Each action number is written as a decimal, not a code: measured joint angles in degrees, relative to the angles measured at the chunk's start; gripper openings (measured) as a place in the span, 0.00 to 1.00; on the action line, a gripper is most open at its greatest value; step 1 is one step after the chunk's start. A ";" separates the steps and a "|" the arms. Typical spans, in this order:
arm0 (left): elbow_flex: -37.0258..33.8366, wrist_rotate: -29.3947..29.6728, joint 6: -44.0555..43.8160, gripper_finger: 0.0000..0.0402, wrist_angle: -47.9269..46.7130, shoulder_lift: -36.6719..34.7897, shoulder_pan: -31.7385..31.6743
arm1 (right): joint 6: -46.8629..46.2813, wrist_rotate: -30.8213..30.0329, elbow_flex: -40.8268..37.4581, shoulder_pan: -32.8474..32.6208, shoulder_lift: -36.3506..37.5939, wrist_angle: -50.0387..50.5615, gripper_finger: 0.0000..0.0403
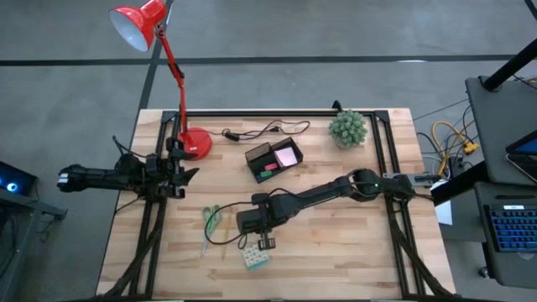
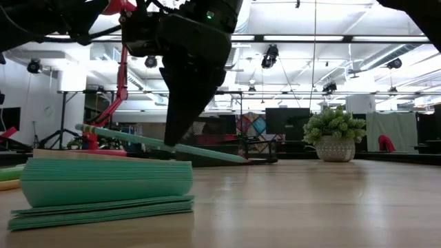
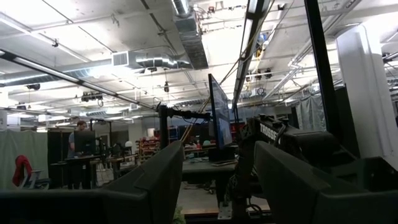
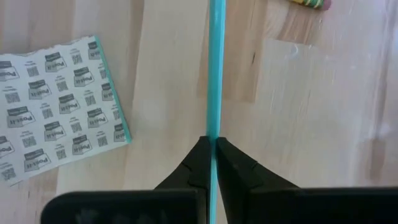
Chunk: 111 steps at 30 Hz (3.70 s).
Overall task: Pick and place office supplies into organizer
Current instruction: Put the blue pencil into the desk organizer
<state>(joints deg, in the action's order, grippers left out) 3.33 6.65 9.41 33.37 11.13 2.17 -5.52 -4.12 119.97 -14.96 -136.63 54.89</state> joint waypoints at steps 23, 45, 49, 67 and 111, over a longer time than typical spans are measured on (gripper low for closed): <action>0.00 -0.02 -0.02 0.47 0.00 -0.01 -0.01 | 3.04 -3.52 0.67 1.47 0.36 0.48 0.03; 0.00 -0.32 -0.04 0.47 0.00 -0.06 0.00 | 16.04 -17.09 0.74 11.21 10.83 -2.46 0.03; 0.00 -0.37 -0.02 0.47 0.02 -0.08 0.00 | 18.24 -17.00 0.74 14.40 10.96 -4.52 0.03; 0.00 -0.62 -0.07 0.47 -0.97 -0.08 0.00 | 23.36 -11.85 0.11 21.03 10.99 -13.76 0.03; 0.00 -0.65 -0.17 0.47 -3.00 -0.52 0.00 | 24.01 -5.73 -8.94 23.19 10.99 -26.43 0.02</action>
<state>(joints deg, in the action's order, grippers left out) 3.33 6.00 9.23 30.37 10.61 2.17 18.49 -9.85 111.02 8.23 -125.64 28.45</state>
